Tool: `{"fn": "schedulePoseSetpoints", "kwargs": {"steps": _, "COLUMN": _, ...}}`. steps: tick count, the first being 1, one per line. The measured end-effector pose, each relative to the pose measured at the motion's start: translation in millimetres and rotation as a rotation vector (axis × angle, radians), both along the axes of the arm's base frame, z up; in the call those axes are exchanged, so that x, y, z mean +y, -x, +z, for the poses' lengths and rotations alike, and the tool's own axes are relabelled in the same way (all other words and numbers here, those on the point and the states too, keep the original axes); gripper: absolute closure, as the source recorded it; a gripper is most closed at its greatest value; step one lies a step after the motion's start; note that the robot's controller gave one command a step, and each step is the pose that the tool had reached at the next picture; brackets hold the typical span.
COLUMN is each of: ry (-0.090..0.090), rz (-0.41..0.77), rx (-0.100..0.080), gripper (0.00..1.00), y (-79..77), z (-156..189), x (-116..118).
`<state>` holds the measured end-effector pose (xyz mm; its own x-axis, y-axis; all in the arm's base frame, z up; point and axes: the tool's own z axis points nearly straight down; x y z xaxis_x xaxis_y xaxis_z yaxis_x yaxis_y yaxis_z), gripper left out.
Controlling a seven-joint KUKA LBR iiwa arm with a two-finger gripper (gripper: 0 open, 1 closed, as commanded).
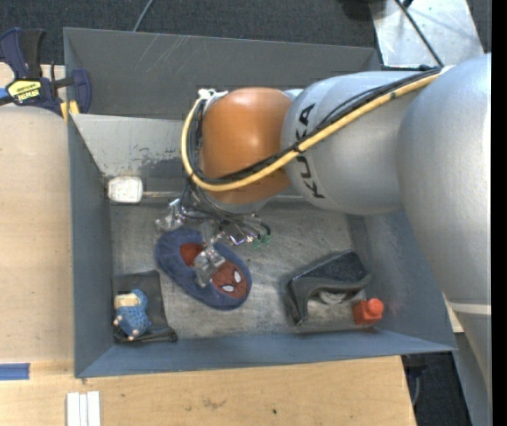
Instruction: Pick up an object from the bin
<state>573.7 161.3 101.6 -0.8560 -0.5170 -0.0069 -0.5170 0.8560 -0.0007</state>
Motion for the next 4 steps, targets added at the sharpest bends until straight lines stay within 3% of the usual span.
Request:
{"fn": "schedulePoseSetpoints", "kwargs": {"steps": 1, "ry": -0.001, "rz": 0.780, "rx": 0.013, "gripper": 0.00, "y": 1.8, "z": -25.5, "x": 25.7}}
{"fn": "schedulePoseSetpoints", "kwargs": {"steps": 2, "ry": 0.003, "rz": 0.777, "rx": 0.011, "gripper": 0.00, "y": 2.1, "z": -22.4, "x": 27.4}}
{"fn": "schedulePoseSetpoints", "kwargs": {"steps": 3, "ry": 0.009, "rz": 0.775, "rx": 0.012, "gripper": 1.00, "y": 0.0, "z": -20.1, "x": 24.1}}
{"fn": "schedulePoseSetpoints", "kwargs": {"steps": 4, "ry": 0.005, "rz": 0.772, "rx": -0.004, "gripper": 1.00, "y": -2.1, "z": 27.0, "x": 24.7}}
